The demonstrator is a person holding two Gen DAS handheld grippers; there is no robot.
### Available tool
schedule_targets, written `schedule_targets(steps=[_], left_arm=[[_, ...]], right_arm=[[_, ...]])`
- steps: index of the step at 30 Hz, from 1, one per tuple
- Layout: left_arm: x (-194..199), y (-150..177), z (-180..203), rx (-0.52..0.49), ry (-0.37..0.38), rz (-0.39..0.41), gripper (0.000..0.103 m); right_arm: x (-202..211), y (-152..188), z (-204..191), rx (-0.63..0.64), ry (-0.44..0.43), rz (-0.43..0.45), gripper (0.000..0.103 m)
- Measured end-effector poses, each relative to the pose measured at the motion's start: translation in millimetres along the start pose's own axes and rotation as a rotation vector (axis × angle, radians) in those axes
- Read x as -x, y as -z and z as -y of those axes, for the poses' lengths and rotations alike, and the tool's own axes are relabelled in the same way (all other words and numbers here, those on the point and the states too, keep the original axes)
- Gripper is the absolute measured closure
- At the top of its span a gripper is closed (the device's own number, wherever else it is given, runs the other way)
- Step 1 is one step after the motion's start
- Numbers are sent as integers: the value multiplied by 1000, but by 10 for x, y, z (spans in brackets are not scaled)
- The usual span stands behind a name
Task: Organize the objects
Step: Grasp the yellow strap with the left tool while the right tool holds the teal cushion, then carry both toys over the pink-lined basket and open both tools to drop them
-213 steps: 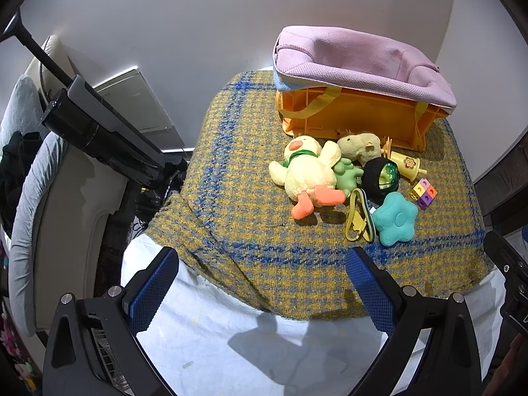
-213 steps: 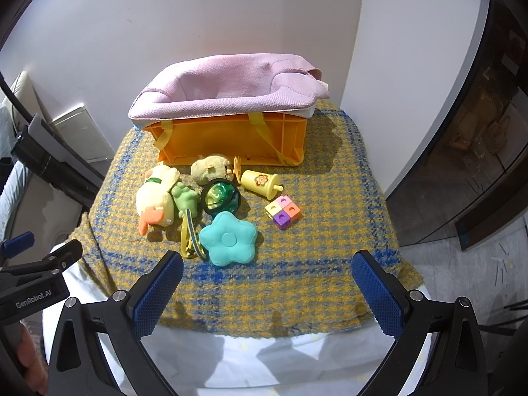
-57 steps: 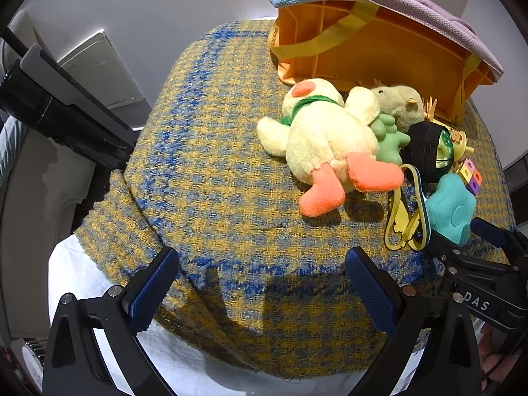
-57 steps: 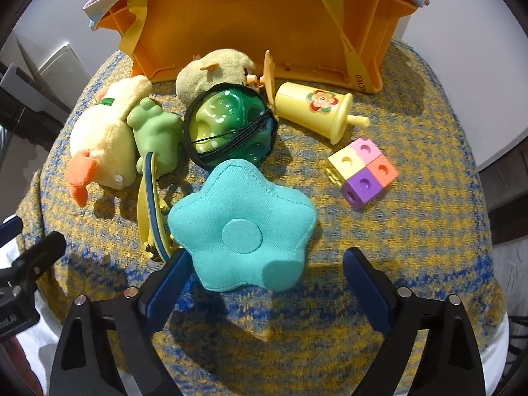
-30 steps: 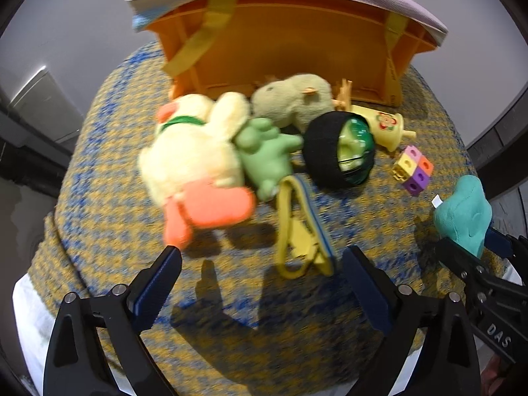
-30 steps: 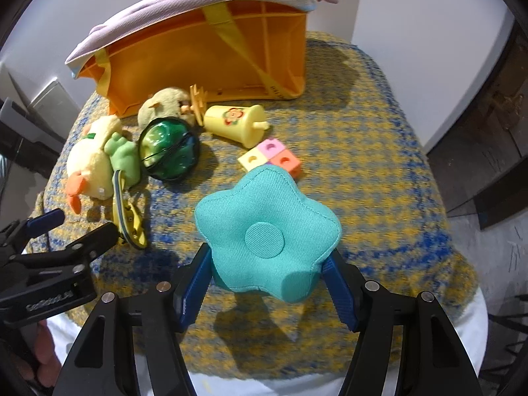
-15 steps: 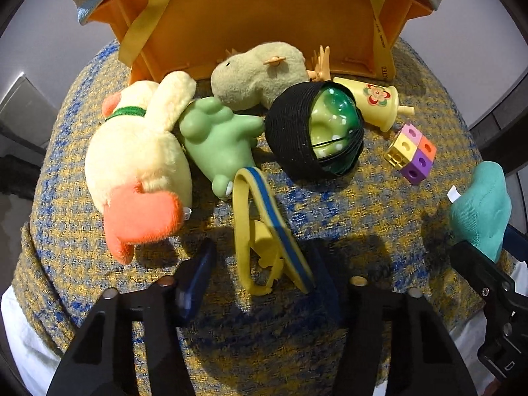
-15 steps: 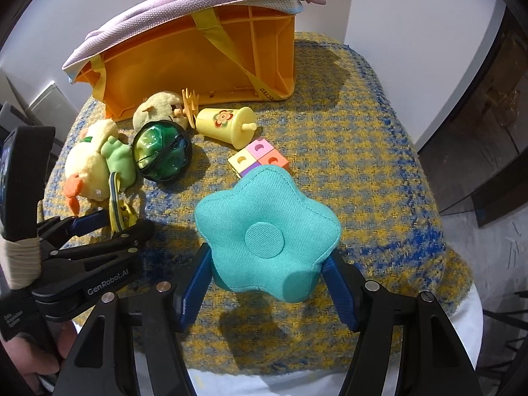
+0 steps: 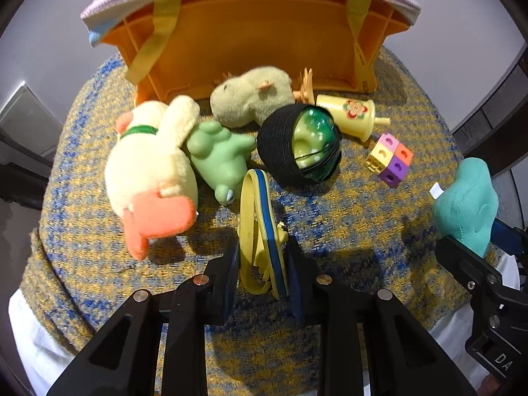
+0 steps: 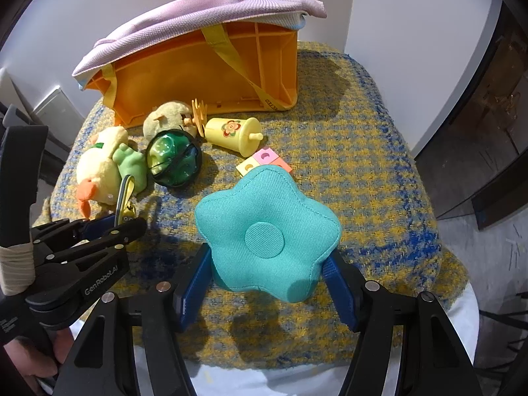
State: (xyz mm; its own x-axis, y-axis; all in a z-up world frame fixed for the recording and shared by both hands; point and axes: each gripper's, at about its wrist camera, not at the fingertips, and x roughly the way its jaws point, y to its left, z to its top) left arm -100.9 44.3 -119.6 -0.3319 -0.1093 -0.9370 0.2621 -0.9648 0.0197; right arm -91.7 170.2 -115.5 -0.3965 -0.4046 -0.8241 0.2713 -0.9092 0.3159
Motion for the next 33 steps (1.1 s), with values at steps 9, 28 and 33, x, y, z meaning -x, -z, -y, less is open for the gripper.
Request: schedule_targets(steps=[9,28,33], left_arm=[[474,3,-167,1,-17,54,76],[965,-403,-344,43,-56,182,76],[1103,-578,-384,47,-62,223,76]], right_arm=[[213,-68,-93,13,-13,57,38],[639,-546,-282,29,-42,197,38],[751,-733,-294,30,-38,241,38]])
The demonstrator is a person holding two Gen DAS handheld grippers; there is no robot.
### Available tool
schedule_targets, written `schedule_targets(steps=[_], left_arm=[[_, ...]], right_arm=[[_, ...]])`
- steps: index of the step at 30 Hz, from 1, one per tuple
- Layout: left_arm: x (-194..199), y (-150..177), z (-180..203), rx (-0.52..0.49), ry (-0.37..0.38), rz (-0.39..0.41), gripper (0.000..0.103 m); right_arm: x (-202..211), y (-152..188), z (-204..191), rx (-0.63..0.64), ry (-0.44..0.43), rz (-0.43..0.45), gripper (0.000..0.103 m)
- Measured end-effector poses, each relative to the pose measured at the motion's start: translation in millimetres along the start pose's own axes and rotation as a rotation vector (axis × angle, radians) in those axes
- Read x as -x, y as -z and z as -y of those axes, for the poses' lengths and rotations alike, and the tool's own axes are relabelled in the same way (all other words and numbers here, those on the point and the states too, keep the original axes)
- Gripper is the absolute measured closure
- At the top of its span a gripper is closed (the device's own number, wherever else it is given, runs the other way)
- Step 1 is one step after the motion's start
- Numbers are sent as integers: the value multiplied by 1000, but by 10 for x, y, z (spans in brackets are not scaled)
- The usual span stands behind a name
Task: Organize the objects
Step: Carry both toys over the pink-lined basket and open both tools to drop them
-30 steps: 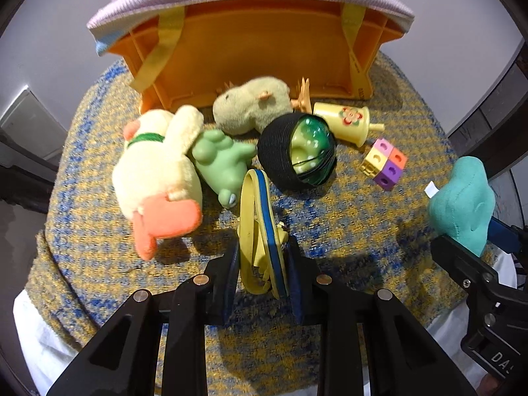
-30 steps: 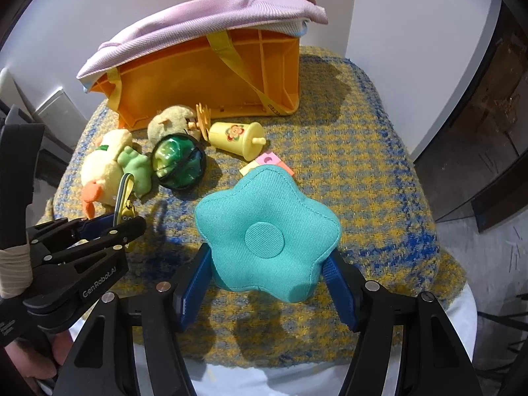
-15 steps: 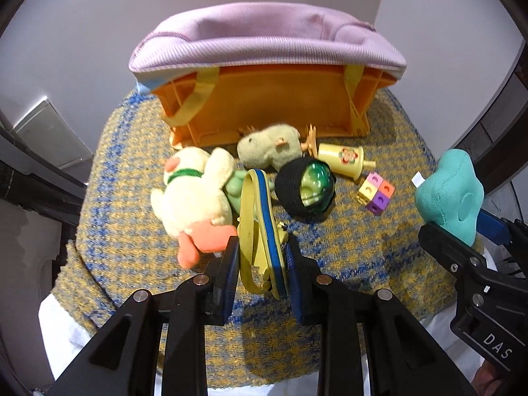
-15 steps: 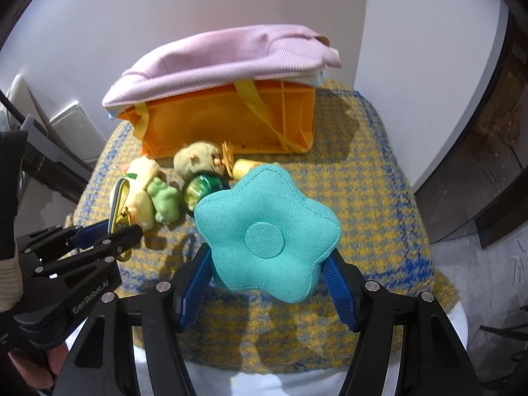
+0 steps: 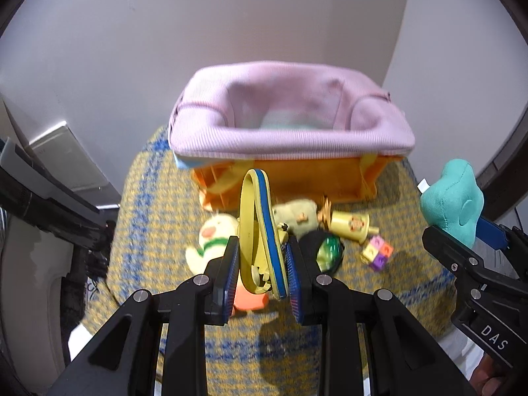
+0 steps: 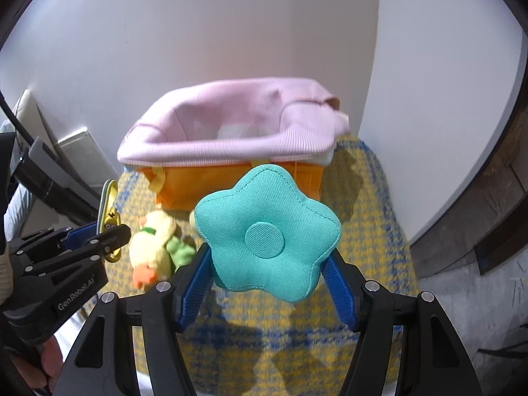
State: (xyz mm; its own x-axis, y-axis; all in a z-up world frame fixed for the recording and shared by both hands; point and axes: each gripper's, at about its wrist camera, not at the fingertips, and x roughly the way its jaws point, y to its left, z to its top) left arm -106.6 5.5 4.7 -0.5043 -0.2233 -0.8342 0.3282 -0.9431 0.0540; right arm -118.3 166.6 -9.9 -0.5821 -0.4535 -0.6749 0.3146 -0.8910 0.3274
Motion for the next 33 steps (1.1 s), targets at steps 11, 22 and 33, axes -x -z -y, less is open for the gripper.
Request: schedule_targets(steps=[11,22,33], left_arm=[[79,-477,-31,-14,9,69,76],[-37,-956,-75,-30,11,101,76],[-285,-1340,-155,-29,25,77,75]], right_arm=[[70,-451,-25,20,7,80,38],[-73,-928,-31,32,6,120,38],[-350,-1322,-79,58,6,120,37]])
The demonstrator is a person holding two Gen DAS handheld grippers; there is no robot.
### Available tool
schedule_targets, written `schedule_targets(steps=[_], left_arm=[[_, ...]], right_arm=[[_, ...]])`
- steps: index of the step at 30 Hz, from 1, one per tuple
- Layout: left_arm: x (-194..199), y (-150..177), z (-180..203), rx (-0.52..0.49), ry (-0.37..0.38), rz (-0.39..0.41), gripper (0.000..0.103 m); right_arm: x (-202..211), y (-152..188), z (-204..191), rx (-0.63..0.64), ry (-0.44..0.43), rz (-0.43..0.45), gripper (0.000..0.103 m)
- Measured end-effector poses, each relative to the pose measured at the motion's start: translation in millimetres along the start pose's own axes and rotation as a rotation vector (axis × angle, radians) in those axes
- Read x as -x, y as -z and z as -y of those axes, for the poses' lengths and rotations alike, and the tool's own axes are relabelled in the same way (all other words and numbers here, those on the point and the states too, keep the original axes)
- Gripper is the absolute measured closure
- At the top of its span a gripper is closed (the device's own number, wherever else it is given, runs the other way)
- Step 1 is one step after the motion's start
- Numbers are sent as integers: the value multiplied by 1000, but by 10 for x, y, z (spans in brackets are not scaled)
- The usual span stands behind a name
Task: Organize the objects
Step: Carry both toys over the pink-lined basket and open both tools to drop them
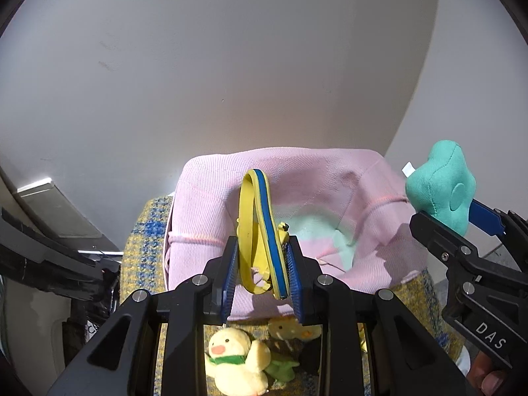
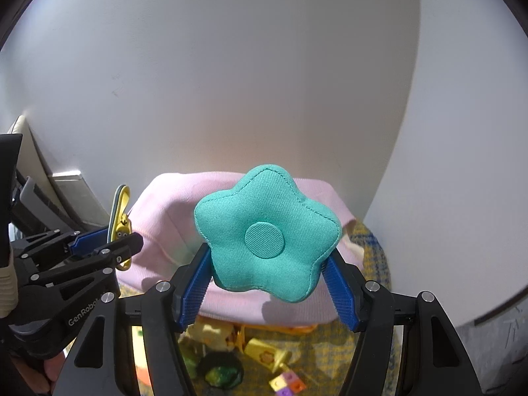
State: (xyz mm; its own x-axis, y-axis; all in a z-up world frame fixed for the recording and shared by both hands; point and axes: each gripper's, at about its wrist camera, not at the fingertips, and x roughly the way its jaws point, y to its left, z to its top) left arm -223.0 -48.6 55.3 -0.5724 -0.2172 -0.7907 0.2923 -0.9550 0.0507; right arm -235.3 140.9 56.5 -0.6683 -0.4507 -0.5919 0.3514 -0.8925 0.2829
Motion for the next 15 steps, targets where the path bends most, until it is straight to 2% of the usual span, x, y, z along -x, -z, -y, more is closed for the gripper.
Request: schedule_targets(steps=[8,9,11,13,15], left_arm=[[-193,-124,-18,-10,-3,-26,72],[-205,-127,-28,-5,-5,-30,68],[-207,-119,-65,8,-18,-28,47],[-189,-110,-86,15,-33,-18,36],[-176,-103,-119,21,-44,-15,35]], right_arm=[[-288,-149,-2,7,-21,-41,35],[-310,-151,6,5,-17,-44,34],[-330,-132,28,-1,-10,-48,29],[-342,-120,65,-9,0,-48,21],[-338,-108,94,-12,11,-45,15]])
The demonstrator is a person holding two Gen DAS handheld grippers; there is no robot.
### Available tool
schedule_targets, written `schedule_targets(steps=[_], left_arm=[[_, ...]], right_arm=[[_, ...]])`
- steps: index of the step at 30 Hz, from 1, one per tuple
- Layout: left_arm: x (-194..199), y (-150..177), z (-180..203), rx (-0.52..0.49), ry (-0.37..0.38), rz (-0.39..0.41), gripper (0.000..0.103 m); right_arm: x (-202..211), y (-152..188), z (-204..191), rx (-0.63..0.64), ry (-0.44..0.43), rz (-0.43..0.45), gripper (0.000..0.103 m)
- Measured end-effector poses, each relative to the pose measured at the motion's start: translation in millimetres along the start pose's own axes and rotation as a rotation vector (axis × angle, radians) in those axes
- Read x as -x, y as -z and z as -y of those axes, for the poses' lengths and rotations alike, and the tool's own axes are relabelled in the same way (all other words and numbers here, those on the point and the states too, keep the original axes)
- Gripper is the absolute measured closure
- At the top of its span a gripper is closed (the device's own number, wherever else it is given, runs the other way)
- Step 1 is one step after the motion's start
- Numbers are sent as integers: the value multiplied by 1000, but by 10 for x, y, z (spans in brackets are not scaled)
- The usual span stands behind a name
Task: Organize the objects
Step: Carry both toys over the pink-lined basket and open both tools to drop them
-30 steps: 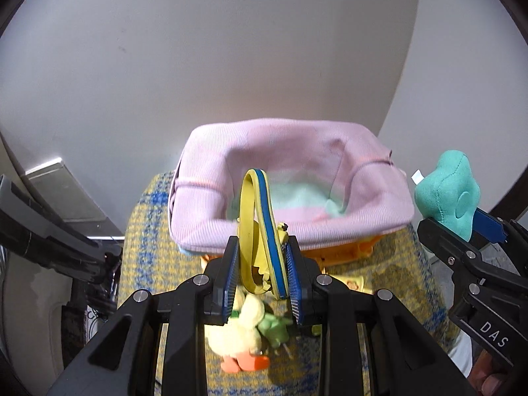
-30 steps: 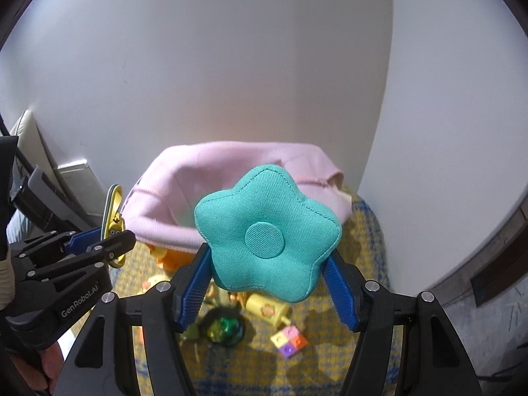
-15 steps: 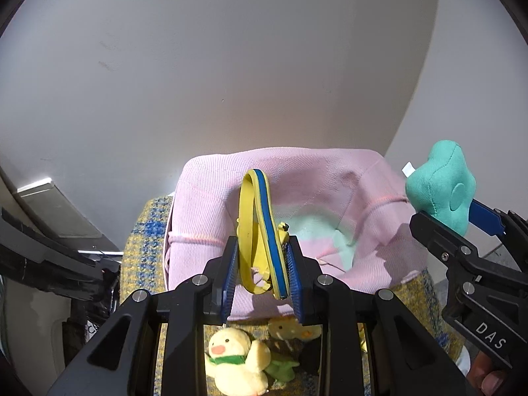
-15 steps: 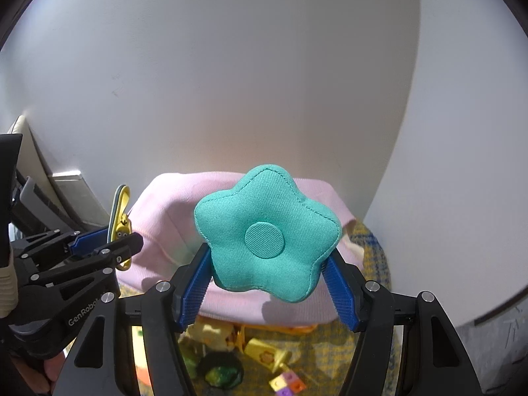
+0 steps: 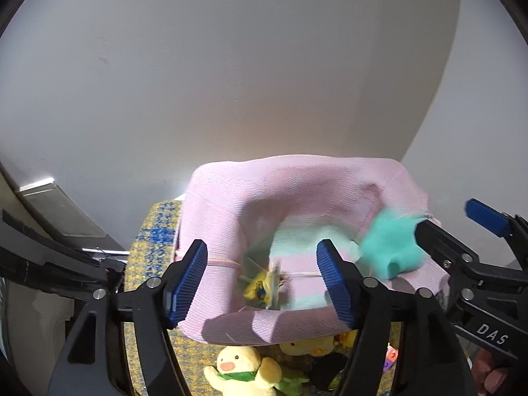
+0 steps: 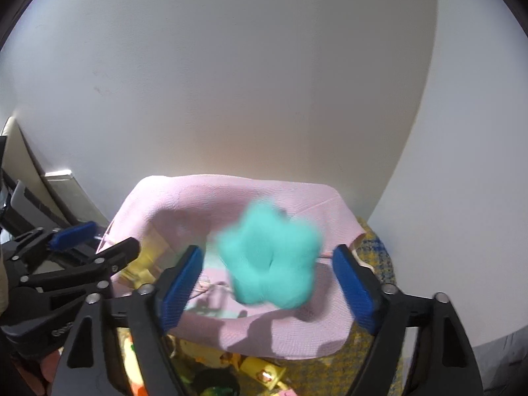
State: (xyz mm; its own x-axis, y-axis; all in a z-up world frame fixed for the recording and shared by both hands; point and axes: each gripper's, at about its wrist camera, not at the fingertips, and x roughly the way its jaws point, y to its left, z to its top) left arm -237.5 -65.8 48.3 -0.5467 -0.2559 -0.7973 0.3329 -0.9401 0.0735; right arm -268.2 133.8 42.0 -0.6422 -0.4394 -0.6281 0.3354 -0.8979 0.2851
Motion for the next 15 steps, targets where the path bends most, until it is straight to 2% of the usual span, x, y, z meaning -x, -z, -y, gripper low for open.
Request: schedule_targets(steps=[3,5,15], left_arm=[[27,13,-52,17,-5,-5,33],[62,21,-69,22,-11,0,28],[258,45,-59,18,-23,28,26]], right_arm=[[19,24,22,-6,10,3,14],[34,26,21,-12,13,4,14],[268,93,100,-17,35,41,12]])
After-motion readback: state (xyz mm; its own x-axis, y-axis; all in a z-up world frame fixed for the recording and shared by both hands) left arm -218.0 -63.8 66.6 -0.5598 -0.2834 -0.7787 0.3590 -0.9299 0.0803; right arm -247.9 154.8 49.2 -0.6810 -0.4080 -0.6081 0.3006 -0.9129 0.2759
